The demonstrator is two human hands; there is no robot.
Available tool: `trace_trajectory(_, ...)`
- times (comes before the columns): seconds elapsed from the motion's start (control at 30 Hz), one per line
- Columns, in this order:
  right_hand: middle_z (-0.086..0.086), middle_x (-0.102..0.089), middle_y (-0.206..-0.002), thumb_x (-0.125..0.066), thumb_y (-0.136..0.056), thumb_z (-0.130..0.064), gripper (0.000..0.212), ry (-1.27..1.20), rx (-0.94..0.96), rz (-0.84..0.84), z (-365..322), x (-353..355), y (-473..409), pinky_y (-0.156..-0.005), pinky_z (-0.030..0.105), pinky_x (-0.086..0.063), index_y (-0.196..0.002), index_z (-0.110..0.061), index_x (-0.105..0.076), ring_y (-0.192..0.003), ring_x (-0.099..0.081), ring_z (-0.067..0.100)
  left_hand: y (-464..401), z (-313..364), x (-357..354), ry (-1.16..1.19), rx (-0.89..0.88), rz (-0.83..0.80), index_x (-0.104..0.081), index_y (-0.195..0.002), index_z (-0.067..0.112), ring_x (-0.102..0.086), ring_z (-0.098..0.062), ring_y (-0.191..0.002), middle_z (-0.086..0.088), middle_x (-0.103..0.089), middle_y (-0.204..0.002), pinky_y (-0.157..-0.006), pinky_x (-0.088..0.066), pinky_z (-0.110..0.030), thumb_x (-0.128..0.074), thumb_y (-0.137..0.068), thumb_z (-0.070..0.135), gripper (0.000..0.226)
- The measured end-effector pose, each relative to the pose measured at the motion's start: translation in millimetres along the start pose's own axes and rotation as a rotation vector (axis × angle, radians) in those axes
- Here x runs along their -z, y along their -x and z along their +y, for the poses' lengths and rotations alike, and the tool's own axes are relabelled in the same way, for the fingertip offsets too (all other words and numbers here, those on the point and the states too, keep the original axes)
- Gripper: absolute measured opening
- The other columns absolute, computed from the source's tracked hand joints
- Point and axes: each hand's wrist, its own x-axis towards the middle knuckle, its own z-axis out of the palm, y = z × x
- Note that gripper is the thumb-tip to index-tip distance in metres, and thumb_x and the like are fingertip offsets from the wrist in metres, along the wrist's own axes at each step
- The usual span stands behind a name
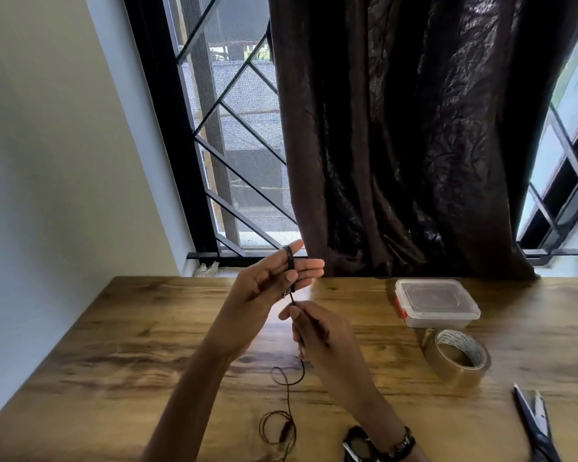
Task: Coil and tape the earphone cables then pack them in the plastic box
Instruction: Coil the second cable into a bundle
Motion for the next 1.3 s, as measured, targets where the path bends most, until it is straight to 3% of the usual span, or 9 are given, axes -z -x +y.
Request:
trace_trajectory(0.23, -0.009, -0.051, -0.057, -0.052, -0.098, -0.019, 0.024, -0.045, -0.053, 0.04, -17, 17, 10, -0.049, 0.013, -0.039, -0.079, -0.022, -0.066, -0.05, -0.049, 0.002, 1, -4, 0, -0.212, 0.013, -0.006, -0.036, -0.141, -0.002, -0.064, -0.019, -0.112, -0.018, -0.065, -0.119, -0.093, -0.049, -0.024, -0.04, -0.096, -0.01, 0.045)
trace_trajectory(0.37, -0.007, -0.052, -0.058, -0.049, -0.094, -0.037, 0.025, -0.046, 0.004, 0.04, -35, 33, 3, -0.05, 0.019, -0.039, -0.081, -0.022, -0.064, -0.052, -0.048, 0.004, 7, -3, -2, -0.329, 0.016, -0.099, -0.04, -0.139, -0.001, -0.06, -0.008, -0.093, -0.018, -0.065, -0.107, -0.083, -0.044, -0.019, -0.042, -0.096, -0.007, 0.043)
trace_trajectory(0.47, -0.015, -0.056, -0.065, -0.048, -0.097, -0.037, 0.024, 0.08, 0.116, 0.018, -45, 45, -8, -0.052, 0.02, -0.042, -0.085, -0.022, -0.063, -0.057, -0.053, 0.005, 10, 0, -2, -0.265, 0.059, -0.159, -0.042, -0.138, -0.003, -0.064, -0.019, -0.101, -0.02, -0.064, -0.111, -0.091, -0.049, -0.027, -0.039, -0.097, -0.007, 0.041)
trace_trajectory(0.57, -0.01, -0.06, -0.072, -0.051, -0.099, -0.023, 0.019, 0.166, 0.196, -0.003, -49, 54, -21, -0.061, 0.021, -0.048, -0.086, -0.015, -0.062, -0.067, -0.06, 0.011, 13, 5, -2, -0.195, 0.055, -0.215, -0.05, -0.129, -0.005, -0.065, -0.026, -0.099, -0.021, -0.067, -0.108, -0.088, -0.05, -0.028, -0.037, -0.098, -0.001, 0.034)
trace_trajectory(0.7, -0.01, -0.06, -0.078, -0.052, -0.098, -0.016, 0.015, 0.264, 0.302, -0.021, -53, 63, -35, -0.067, 0.009, -0.04, -0.087, -0.012, -0.063, -0.073, -0.059, 0.005, 15, 13, 0, -0.131, 0.055, -0.279, -0.05, -0.128, -0.006, -0.066, -0.021, -0.088, -0.014, -0.069, -0.099, -0.081, -0.051, -0.028, -0.036, -0.098, 0.004, 0.035)
trace_trajectory(0.9, -0.011, -0.057, -0.077, -0.052, -0.098, -0.016, 0.017, 0.258, 0.357, -0.086, -57, 68, -48, -0.066, 0.008, -0.039, -0.088, -0.009, -0.062, -0.072, -0.056, 0.003, 16, 21, 0, -0.102, 0.066, -0.358, -0.049, -0.13, -0.005, -0.064, -0.011, -0.076, -0.001, -0.071, -0.094, -0.072, -0.048, -0.019, -0.036, -0.098, 0.007, 0.037)
trace_trajectory(1.03, -0.008, -0.056, -0.076, -0.047, -0.099, -0.013, 0.02, 0.185, 0.327, -0.094, -47, 62, -50, -0.067, 0.012, -0.04, -0.085, -0.007, -0.06, -0.071, -0.054, 0.004, 14, 23, -1, -0.06, 0.047, -0.348, -0.054, -0.131, 0.005, -0.06, -0.011, -0.071, 0.002, -0.069, -0.089, -0.07, -0.047, -0.019, -0.038, -0.098, 0.011, 0.037)
trace_trajectory(1.17, 0.011, -0.055, -0.074, -0.043, -0.1, -0.008, 0.022, 0.056, 0.247, -0.093, -31, 52, -44, -0.065, 0.028, -0.043, -0.086, 0.001, -0.057, -0.069, -0.051, 0.021, 13, 18, -3, 0.021, 0.005, -0.292, -0.048, -0.131, -0.007, -0.056, -0.008, -0.071, 0.005, -0.065, -0.087, -0.071, -0.045, -0.018, -0.036, -0.098, 0.007, 0.037)
trace_trajectory(1.3, 0.017, -0.055, -0.074, -0.039, -0.103, -0.011, 0.021, -0.039, 0.153, -0.084, -21, 36, -34, -0.065, 0.044, -0.044, -0.096, -0.012, -0.059, -0.069, -0.053, 0.03, 14, 9, -7, 0.14, -0.01, -0.191, -0.049, -0.129, -0.008, -0.053, -0.007, -0.073, 0.004, -0.061, -0.086, -0.076, -0.046, -0.019, -0.036, -0.097, 0.005, 0.037)
